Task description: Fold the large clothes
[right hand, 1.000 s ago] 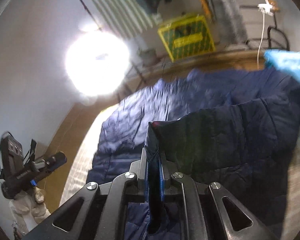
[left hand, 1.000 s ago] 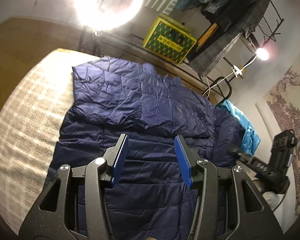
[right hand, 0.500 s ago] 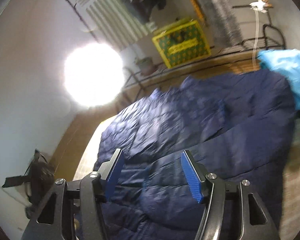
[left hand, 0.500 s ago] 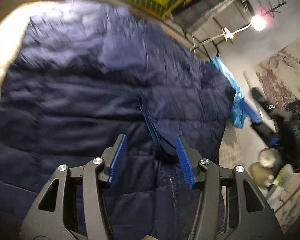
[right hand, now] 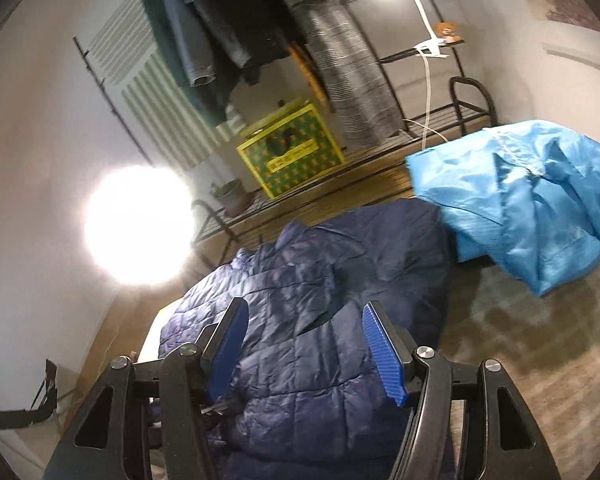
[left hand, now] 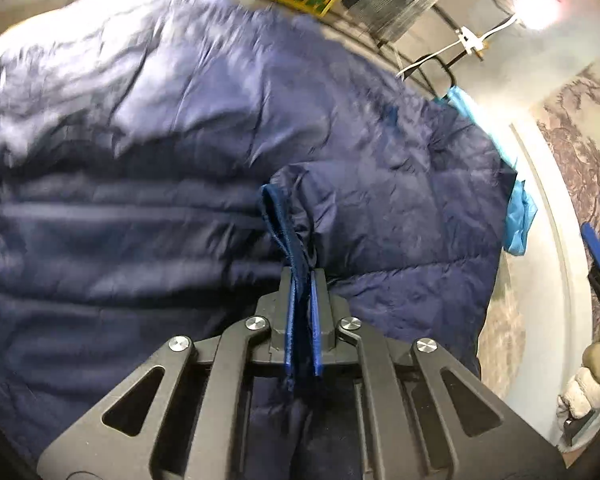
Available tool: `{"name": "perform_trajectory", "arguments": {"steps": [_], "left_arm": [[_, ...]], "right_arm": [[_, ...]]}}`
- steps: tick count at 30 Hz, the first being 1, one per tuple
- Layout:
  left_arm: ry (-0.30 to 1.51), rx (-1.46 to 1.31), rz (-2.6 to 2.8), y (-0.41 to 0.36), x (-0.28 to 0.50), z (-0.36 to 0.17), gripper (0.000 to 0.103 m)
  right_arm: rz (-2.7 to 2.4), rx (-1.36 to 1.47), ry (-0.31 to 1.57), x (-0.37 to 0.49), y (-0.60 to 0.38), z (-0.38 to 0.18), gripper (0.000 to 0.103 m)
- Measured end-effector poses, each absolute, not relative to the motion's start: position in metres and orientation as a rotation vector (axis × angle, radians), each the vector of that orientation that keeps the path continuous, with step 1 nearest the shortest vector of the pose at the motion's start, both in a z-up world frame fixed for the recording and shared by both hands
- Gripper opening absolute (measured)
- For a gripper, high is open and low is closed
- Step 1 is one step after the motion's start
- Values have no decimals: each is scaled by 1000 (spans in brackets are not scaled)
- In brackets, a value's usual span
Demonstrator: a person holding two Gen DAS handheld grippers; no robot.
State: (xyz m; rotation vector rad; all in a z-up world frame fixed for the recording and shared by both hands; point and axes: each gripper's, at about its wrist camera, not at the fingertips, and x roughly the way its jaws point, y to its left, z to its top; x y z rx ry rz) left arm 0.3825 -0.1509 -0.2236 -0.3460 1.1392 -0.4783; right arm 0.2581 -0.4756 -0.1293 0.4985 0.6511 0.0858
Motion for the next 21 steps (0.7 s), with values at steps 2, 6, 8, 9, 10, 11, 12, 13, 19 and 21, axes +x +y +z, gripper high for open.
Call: {"name": "perform_trajectory", "arguments": {"steps": [2, 6, 8, 9, 10, 11, 12, 13, 19, 21], "left_arm": [[1071, -307, -485, -150, 386, -202, 3], [926, -191, -459, -145, 400, -158, 3], [894, -179, -437, -136, 414, -145, 3], [884, -181, -420, -128, 422, -140, 3], [877, -184, -404, -123, 428, -139, 3], [866, -194, -366, -110, 441, -137, 3], [862, -200, -344, -104, 447, -137, 3], [856, -214, -307, -93, 456, -139, 3], [905, -214, -151, -49, 498, -181, 2], [912, -191, -127, -46, 503, -194, 2]], "right_arm": [[69, 499, 660, 261, -482, -132, 63], [14, 523, 678, 262, -499, -142, 63], [10, 545, 692, 265, -503, -147, 63], [6, 546, 700, 266, -504, -149, 63], [2, 540, 705, 267, -504, -151, 63], [-5, 528, 711, 268, -503, -153, 63], [-10, 516, 717, 269, -502, -154, 63], [-15, 504, 722, 270, -501, -156, 63], [-49, 484, 780, 283, -500, -173, 60], [-57, 479, 798, 286, -499, -177, 59]]}}
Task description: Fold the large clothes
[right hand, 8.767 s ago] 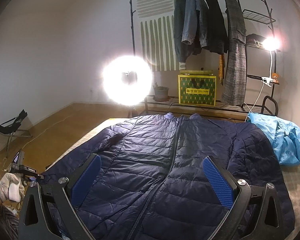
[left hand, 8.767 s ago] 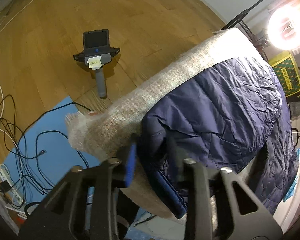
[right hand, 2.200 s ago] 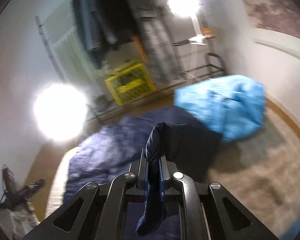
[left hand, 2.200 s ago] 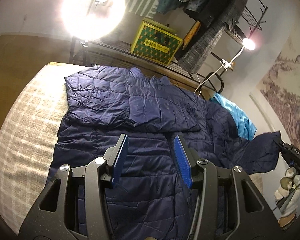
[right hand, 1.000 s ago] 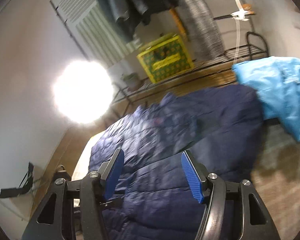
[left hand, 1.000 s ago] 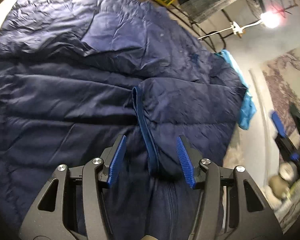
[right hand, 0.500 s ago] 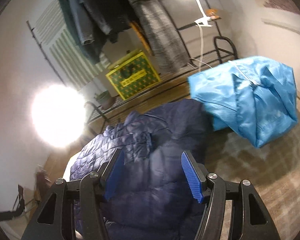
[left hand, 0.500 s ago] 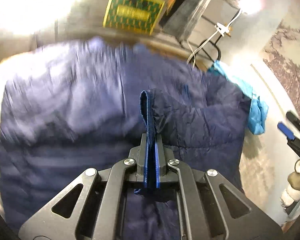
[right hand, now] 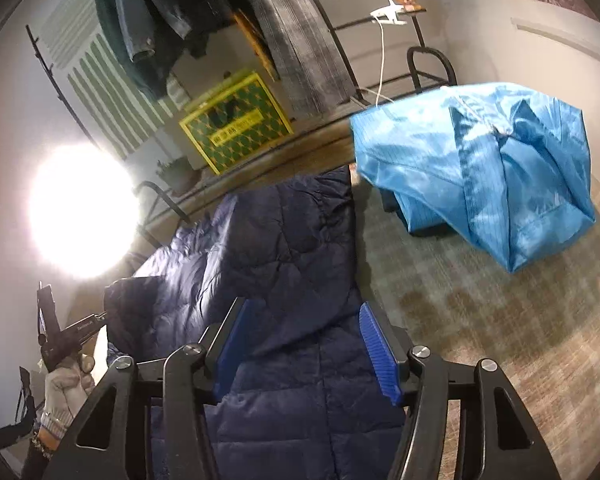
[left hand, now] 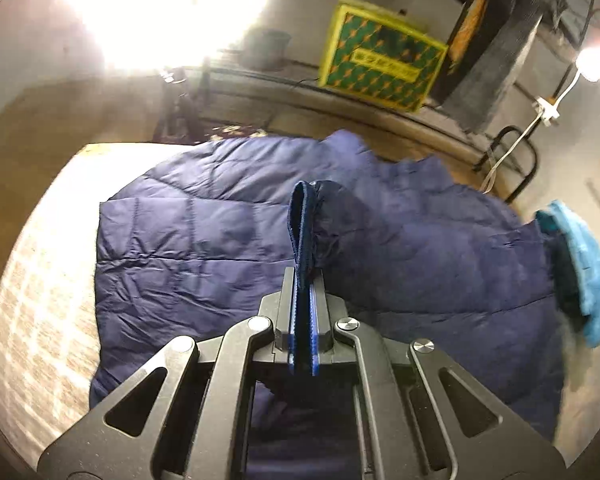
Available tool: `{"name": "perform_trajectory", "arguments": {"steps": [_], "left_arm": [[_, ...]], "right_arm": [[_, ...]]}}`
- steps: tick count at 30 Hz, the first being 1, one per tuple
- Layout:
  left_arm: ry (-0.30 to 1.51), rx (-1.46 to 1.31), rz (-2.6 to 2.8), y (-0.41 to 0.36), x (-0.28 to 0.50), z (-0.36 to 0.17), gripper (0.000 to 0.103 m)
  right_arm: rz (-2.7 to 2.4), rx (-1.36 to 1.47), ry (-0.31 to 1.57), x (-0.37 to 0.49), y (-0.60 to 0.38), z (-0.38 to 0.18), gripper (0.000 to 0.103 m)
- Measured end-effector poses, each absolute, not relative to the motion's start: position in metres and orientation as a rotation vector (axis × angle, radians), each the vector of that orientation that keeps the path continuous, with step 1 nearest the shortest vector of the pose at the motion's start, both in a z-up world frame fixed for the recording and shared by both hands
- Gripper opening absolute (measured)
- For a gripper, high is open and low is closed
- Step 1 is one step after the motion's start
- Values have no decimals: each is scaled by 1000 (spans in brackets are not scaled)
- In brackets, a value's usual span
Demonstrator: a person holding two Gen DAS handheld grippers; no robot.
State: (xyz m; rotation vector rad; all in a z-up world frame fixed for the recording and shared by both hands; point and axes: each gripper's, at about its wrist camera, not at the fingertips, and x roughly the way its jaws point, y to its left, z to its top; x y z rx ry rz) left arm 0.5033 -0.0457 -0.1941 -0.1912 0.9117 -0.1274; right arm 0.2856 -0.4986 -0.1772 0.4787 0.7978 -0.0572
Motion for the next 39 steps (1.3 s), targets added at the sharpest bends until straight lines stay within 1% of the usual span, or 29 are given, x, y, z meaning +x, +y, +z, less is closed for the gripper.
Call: {"name": "perform_trajectory", "arguments": {"steps": [3, 8, 17, 20, 21, 22, 27, 32, 33, 35, 36, 39], "left_arm": [[908, -207, -103, -42, 508, -204, 2], [912, -249, -77, -27, 512, -216, 2], [954, -163, -38, -35, 529, -235, 3], [967, -165, -30, -31, 528, -233, 18], [961, -174, -28, -26, 524, -228, 28], [952, -179, -33, -23, 520, -224, 31], [890, -192, -60, 1, 485, -184, 31], [851, -193, -109, 33, 424, -139, 31], [847, -197, -116, 39, 412, -133, 32], [835, -198, -123, 53, 378, -120, 40], [831, -202, -127, 58, 364, -117, 45], [848, -211, -140, 73, 314, -113, 46]], "right_arm": [[-63, 461, 822, 289, -496, -183, 56], [-66, 430, 836, 292, -491, -187, 56], [-57, 379, 842, 295, -475, -185, 55], [-50, 367, 834, 291, -473, -182, 55], [-49, 367, 830, 289, -472, -181, 55], [-47, 366, 826, 286, -472, -179, 55], [-41, 367, 786, 274, -475, -166, 55], [1, 338, 715, 252, -475, -145, 56], [5, 335, 700, 248, -475, -142, 57], [17, 336, 659, 234, -478, -135, 64], [35, 331, 639, 225, -479, -133, 66], [55, 277, 599, 204, -482, -129, 69]]}}
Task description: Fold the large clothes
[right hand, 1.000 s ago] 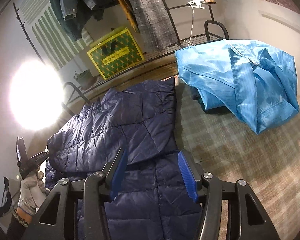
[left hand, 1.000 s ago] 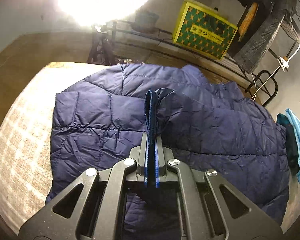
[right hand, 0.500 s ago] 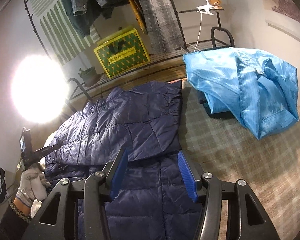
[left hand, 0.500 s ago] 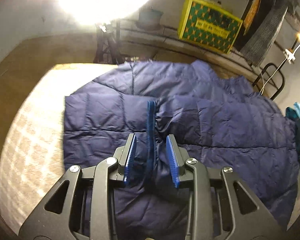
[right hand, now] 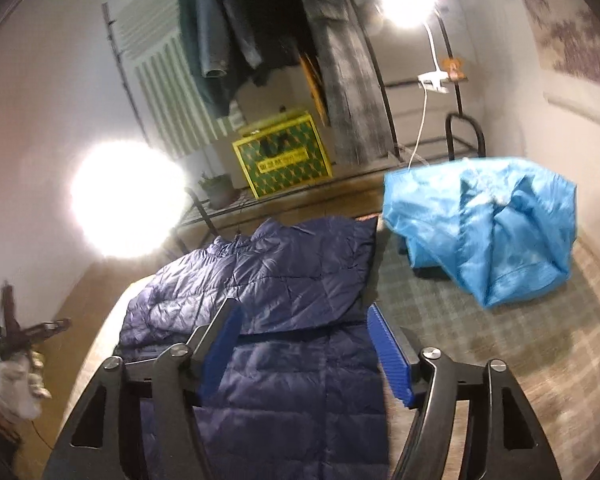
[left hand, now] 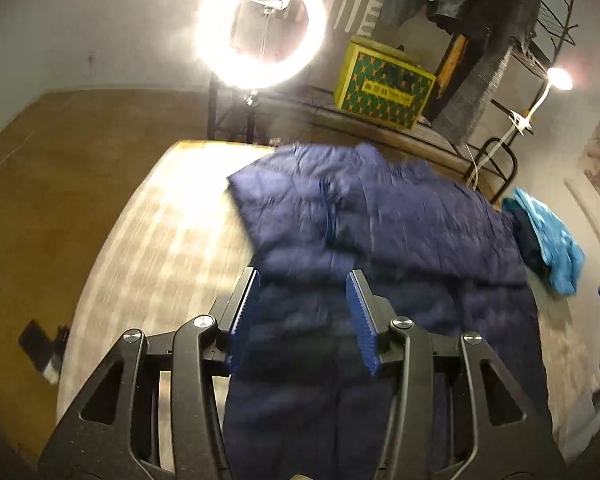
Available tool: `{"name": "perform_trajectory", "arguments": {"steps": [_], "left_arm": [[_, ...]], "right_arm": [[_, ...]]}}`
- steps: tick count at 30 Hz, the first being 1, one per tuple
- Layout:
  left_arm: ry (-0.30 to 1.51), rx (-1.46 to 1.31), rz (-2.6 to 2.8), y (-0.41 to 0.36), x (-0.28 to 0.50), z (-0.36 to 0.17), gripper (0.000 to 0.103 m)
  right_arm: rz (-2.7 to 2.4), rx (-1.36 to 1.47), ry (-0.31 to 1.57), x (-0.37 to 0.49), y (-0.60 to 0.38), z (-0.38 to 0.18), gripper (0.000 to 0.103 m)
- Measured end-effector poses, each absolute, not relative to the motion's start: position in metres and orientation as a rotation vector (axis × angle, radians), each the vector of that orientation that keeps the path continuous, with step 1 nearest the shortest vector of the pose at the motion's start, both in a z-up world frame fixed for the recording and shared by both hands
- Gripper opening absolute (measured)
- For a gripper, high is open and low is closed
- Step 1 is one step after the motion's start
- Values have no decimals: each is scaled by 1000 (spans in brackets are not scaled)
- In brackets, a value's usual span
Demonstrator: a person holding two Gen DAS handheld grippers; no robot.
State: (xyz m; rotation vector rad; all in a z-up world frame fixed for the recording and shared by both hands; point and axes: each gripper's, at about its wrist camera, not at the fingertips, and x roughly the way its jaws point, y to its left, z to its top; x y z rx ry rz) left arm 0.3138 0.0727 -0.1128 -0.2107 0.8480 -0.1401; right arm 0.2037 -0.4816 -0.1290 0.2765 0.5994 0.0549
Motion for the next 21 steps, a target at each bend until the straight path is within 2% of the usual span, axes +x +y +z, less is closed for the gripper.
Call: {"name": "perform_trajectory", "arguments": {"steps": [3, 5, 7, 8, 15, 21], "left_arm": [[880, -231, -153, 85, 270, -118, 46], [903, -251, -160, 91, 244, -123, 48], [926, -272, -166, 96, 220, -132, 56], [935, -282, -165, 98, 211, -135, 56], [1047, -355, -158, 113, 154, -180, 56], [1141, -469, -175, 122, 117, -224, 56]], "right_arm": [[70, 270, 591, 178, -489, -130, 71], [78, 286, 595, 164, -495, -133, 78], [71, 282, 604, 150, -500, -138, 83], [68, 274, 616, 145, -501, -141, 84], [92, 300, 773, 111, -515, -170, 84], [165, 340, 988, 79, -504, -224, 84]]}}
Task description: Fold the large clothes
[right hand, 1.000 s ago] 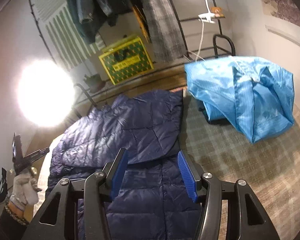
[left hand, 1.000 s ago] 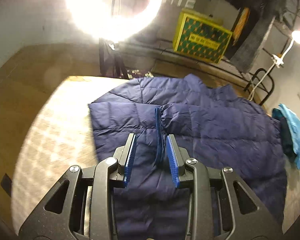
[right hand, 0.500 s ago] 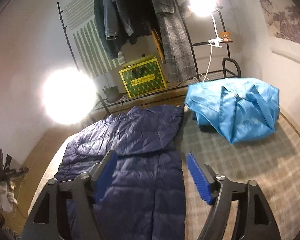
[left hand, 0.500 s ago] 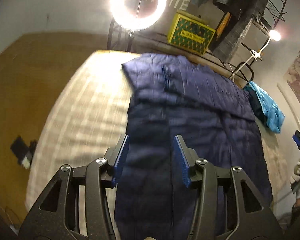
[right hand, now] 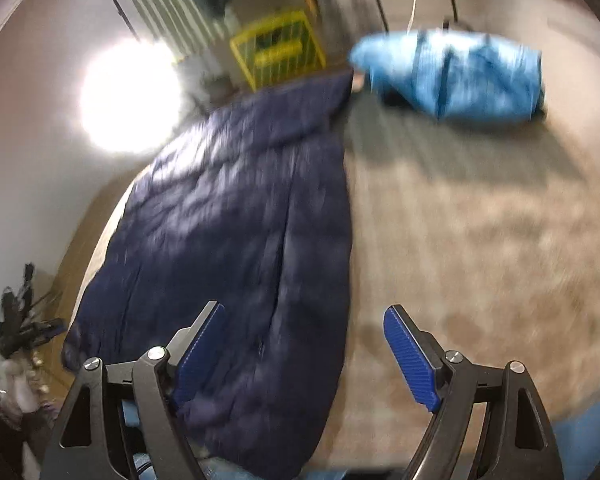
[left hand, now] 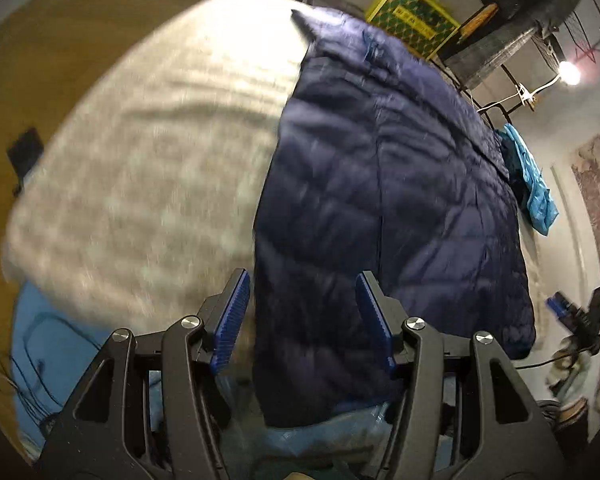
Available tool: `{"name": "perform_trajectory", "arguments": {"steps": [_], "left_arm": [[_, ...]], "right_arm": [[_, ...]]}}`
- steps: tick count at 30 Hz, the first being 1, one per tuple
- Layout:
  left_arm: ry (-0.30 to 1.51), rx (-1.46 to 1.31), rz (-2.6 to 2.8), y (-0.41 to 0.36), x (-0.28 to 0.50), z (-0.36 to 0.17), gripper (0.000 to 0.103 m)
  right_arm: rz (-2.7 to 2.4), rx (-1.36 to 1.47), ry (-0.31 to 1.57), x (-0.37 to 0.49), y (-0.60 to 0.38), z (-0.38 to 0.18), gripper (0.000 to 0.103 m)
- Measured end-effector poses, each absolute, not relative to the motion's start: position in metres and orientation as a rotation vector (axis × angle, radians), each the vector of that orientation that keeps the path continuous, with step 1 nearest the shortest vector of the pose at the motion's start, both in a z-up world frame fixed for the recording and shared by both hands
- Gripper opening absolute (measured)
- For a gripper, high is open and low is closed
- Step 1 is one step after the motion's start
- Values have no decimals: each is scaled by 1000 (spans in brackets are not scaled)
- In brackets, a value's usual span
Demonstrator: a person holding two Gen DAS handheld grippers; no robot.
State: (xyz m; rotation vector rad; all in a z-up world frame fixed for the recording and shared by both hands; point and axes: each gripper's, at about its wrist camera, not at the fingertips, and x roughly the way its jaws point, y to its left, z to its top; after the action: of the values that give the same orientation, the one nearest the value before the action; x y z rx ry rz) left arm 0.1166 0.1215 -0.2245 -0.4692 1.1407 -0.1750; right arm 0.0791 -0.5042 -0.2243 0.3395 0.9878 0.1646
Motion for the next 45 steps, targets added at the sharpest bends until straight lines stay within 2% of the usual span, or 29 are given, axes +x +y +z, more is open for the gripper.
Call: {"name": "perform_trajectory", "arguments": {"steps": [9, 11, 13, 15, 17, 20, 23, 28, 35, 45], "left_arm": [[1190, -531, -219, 120, 90, -246, 56], [1197, -550, -230, 119, 89, -248, 50], [1206, -561, -231, 120, 90, -250, 36], [1218, -547, -231, 119, 90, -252, 26], [1224, -541, -238, 117, 91, -252, 15], [1197, -506, -250, 113, 90, -242, 8], [1143, -541, -282, 118, 82, -221, 7], [1101, -592, -305, 126, 67, -203, 6], [1206, -574, -272, 121, 67, -236, 5], [1044, -628, -356, 117, 107, -162, 5]], "right_arm": [[214, 484, 1131, 43, -502, -273, 83], [219, 481, 1162, 41, -498, -280, 83], [210, 460, 1181, 40, -492, -287, 80], [216, 442, 1173, 38, -489, -285, 70], [279, 504, 1198, 38, -489, -291, 31], [304, 540, 1206, 36, -489, -292, 6], [301, 546, 1158, 28, -498, -269, 2], [255, 532, 1053, 4, -527, -222, 1], [183, 443, 1197, 6, -512, -265, 0], [254, 602, 1029, 35, -530, -211, 0]]}}
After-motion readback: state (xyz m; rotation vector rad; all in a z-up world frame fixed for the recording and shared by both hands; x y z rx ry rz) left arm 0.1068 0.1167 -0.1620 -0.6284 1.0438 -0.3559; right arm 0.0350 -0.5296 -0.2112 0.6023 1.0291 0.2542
